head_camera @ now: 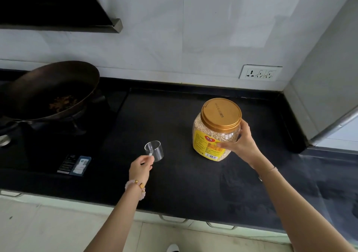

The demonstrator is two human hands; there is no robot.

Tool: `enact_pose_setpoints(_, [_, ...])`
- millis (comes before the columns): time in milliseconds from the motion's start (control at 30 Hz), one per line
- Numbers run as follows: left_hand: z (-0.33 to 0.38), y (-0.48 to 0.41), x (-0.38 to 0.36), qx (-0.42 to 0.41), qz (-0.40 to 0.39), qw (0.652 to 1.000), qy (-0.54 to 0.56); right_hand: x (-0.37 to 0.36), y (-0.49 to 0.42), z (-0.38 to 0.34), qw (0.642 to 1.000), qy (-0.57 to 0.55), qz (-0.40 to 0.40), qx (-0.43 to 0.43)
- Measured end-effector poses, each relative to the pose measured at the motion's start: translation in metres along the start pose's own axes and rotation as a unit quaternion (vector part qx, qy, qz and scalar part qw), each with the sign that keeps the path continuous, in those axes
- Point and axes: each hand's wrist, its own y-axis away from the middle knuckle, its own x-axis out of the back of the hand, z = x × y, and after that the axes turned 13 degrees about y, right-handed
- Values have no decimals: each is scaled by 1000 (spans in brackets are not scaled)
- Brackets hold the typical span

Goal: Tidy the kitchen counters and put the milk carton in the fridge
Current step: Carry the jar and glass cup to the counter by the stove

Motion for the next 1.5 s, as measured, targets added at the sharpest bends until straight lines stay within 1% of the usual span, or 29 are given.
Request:
enact_pose_setpoints(100, [1, 15, 13, -14, -10, 1000, -12, 1, -1, -3, 1000, -12, -16, 5])
enact_pose_setpoints(167, [1, 26, 20, -40, -7, 998, -51, 1, 0, -5, 1000, -12, -17, 10])
enact_pose_setpoints(233, [3, 38, 26, -77, 2, 994, -80, -2, 3, -6, 1000, -15, -8, 13])
enact_pose_setpoints(300, [5, 51, 31, -107, 5, 991, -78, -7, 7, -5, 1000, -17, 16, 12])
enact_pose_setpoints(367, [7, 63, 36, -110, 1, 993, -50, -13, 11, -5, 999, -2, 45, 12])
enact_pose_setpoints(500, [6, 85, 48, -82, -1, 996, 24, -22, 20, -12, 995, 30, 93, 31])
enact_pose_setpoints(633, [12, 106, 53, -71, 15, 991, 110, -24, 34, -14, 993, -6, 115, 14])
enact_pose_setpoints(700, [15, 118, 57, -72, 24, 985, 157, -21, 41, -17, 993, -53, 103, 10])
enact_pose_setpoints(800, [17, 136, 64, -71, 37, 975, 205, -21, 57, -30, 990, -103, 85, 37])
enact_pose_setpoints(933, [13, 156, 84, -61, 83, 965, 243, -37, 72, -57, 989, -111, 41, 91])
enact_pose_setpoints(1067, [9, 179, 121, -72, 132, 946, 286, -71, 91, -91, 985, -111, -16, 133])
enact_pose_setpoints(1167, [2, 197, 158, -95, 165, 930, 314, -108, 111, -116, 980, -121, -65, 141])
enact_pose_setpoints(1267, [-11, 214, 205, -125, 198, 906, 353, -154, 136, -141, 975, -123, -112, 150])
enact_pose_setpoints(1367, [-25, 232, 258, -138, 245, 885, 372, -209, 168, -170, 965, -106, -165, 177])
enact_pose_setpoints(1500, [-46, 259, 341, -149, 292, 866, 378, -295, 214, -207, 948, -91, -238, 193])
